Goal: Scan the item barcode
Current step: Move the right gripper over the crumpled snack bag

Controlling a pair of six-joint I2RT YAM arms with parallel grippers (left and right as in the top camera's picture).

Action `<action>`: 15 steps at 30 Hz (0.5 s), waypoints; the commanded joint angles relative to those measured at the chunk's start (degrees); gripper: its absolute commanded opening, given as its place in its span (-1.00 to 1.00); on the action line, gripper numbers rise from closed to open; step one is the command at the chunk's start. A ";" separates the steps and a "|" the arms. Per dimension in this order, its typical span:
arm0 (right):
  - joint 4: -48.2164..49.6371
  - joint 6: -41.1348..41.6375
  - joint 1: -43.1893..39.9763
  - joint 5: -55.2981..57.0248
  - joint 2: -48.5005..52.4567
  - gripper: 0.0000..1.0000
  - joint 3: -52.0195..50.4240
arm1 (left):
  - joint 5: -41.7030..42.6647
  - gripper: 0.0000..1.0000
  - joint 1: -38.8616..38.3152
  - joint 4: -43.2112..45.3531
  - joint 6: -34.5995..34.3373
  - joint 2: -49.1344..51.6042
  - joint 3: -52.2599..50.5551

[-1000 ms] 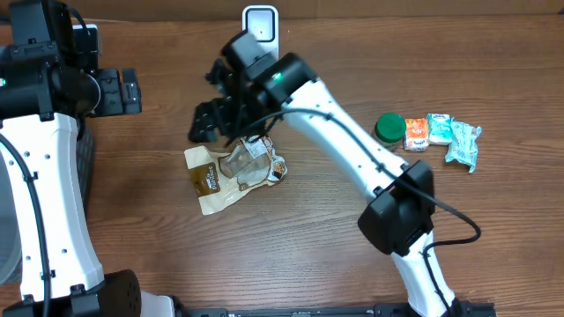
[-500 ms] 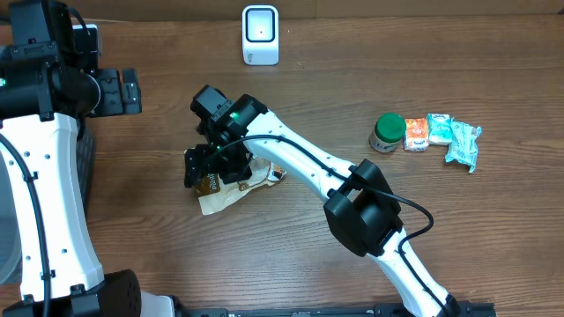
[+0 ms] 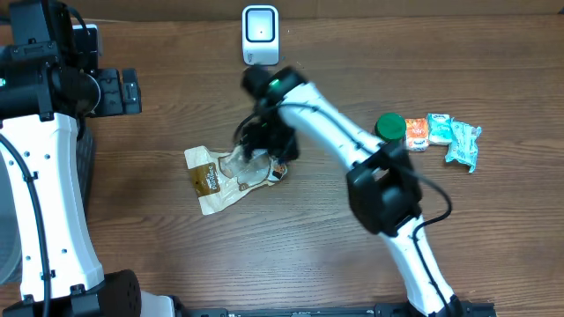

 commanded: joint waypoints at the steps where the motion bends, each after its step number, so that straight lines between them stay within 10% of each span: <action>1: -0.66 -7.21 -4.39 1.90 -0.04 0.59 -0.13 | -0.13 0.99 0.42 0.20 0.92 -0.39 0.39; 10: -0.68 -26.99 -7.80 -14.51 -0.04 0.53 -1.27 | -0.11 0.99 0.48 0.20 0.90 -0.39 0.39; 15: 1.46 -27.06 -7.15 -15.13 -0.04 0.01 -7.02 | -0.11 0.99 0.48 0.20 0.90 -0.39 0.39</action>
